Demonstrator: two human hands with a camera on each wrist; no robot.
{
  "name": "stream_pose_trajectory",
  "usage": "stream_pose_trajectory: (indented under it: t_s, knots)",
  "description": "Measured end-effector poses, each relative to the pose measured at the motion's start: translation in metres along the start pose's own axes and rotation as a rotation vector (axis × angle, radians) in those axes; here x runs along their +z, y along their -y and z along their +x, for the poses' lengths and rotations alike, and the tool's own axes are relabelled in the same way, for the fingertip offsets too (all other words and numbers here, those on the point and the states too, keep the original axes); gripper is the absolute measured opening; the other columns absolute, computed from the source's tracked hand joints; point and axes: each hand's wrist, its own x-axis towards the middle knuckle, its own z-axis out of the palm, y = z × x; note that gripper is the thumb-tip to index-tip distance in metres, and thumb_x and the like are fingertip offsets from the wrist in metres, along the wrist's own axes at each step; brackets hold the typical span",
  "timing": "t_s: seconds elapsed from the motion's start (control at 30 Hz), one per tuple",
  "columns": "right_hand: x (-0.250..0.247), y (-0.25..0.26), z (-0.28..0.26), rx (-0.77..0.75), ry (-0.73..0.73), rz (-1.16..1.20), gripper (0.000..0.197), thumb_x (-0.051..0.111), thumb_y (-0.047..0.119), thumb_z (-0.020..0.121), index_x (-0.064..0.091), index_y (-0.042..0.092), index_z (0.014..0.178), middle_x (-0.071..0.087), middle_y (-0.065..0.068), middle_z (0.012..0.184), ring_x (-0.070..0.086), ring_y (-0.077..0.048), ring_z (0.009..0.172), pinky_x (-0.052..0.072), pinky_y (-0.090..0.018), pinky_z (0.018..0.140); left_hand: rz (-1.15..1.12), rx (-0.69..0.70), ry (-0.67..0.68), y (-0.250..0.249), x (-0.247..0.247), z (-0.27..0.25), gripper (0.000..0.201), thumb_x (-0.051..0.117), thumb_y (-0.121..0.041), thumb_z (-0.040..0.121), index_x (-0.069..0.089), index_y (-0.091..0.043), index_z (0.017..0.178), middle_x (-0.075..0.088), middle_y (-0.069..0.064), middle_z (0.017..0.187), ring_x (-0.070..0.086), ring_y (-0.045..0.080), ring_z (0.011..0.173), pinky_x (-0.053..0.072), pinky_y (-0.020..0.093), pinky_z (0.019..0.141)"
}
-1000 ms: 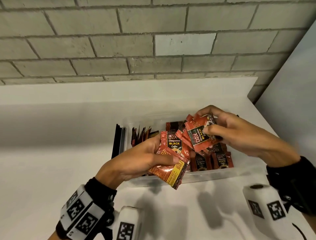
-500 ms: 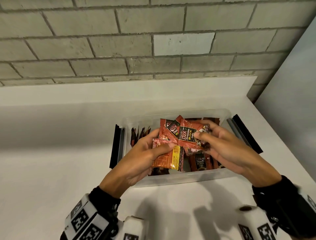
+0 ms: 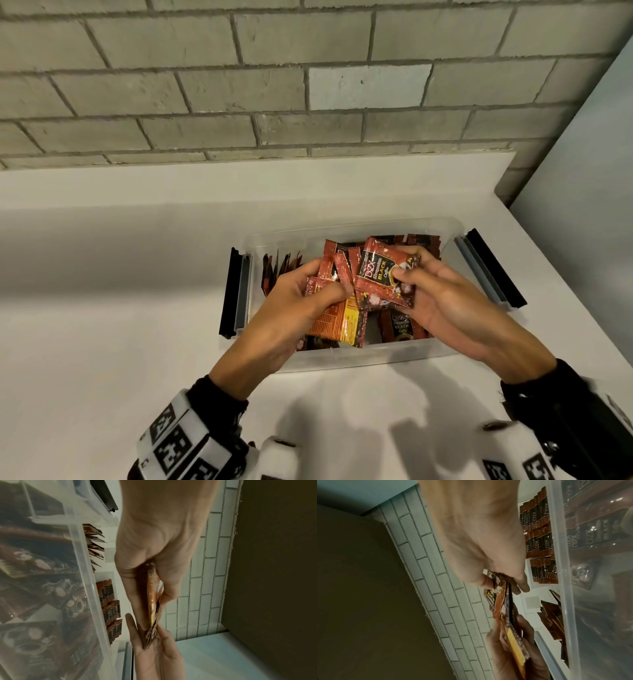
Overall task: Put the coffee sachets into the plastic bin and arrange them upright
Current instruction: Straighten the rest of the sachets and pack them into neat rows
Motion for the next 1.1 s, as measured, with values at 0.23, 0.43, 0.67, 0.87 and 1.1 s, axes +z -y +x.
stream_pose_trajectory:
  t_s: [0.23,0.43,0.67,0.87,1.1]
  knots:
    - [-0.001,0.002,-0.001,-0.064,0.002,-0.041,0.043,0.054,0.005,0.084,0.054,0.01,0.126,0.065,-0.015,0.12,0.062,-0.027,0.112,0.053,-0.038,0.092,-0.011,0.015,0.003,0.002,0.001,0.001,0.033,0.072,-0.007,0.073,0.065,-0.021,0.103,0.074,0.005,0.1,0.071,0.019,0.086,0.059,0.029,0.071]
    - [-0.006,0.005,0.005,-0.203,-0.21,-0.066,0.03,0.055,0.005,0.089,0.055,0.008,0.119,0.07,-0.007,0.103,0.068,-0.015,0.092,0.056,-0.024,0.075,0.004,0.042,-0.021,0.002,0.002,0.003,0.033,0.073,-0.002,0.074,0.066,-0.019,0.102,0.074,0.007,0.098,0.072,0.018,0.081,0.058,0.028,0.066]
    - [-0.012,0.006,0.003,-0.325,-0.282,-0.197,0.029,0.055,-0.004,0.087,0.061,0.013,0.11,0.067,0.0,0.091,0.067,-0.008,0.081,0.054,-0.021,0.064,0.018,0.095,-0.079,0.006,0.0,0.003,0.034,0.072,-0.004,0.076,0.065,-0.025,0.101,0.074,0.003,0.098,0.071,0.021,0.087,0.059,0.033,0.071]
    - [-0.006,0.0,0.002,-0.265,-0.252,-0.431,0.015,0.067,0.009,0.082,0.055,0.015,0.089,0.062,0.005,0.077,0.06,-0.013,0.081,0.046,-0.026,0.075,0.101,0.162,-0.084,0.008,0.003,0.002,0.033,0.074,-0.007,0.076,0.066,-0.031,0.098,0.073,-0.004,0.097,0.07,0.016,0.091,0.058,0.03,0.075]
    - [0.002,0.002,-0.001,-0.081,-0.032,-0.422,0.027,0.051,0.007,0.093,0.05,0.021,0.116,0.072,0.001,0.098,0.064,-0.018,0.103,0.043,-0.046,0.103,0.166,0.133,0.072,0.005,0.006,-0.002,0.035,0.072,-0.01,0.077,0.066,-0.03,0.105,0.073,-0.004,0.1,0.07,0.014,0.09,0.057,0.027,0.077]
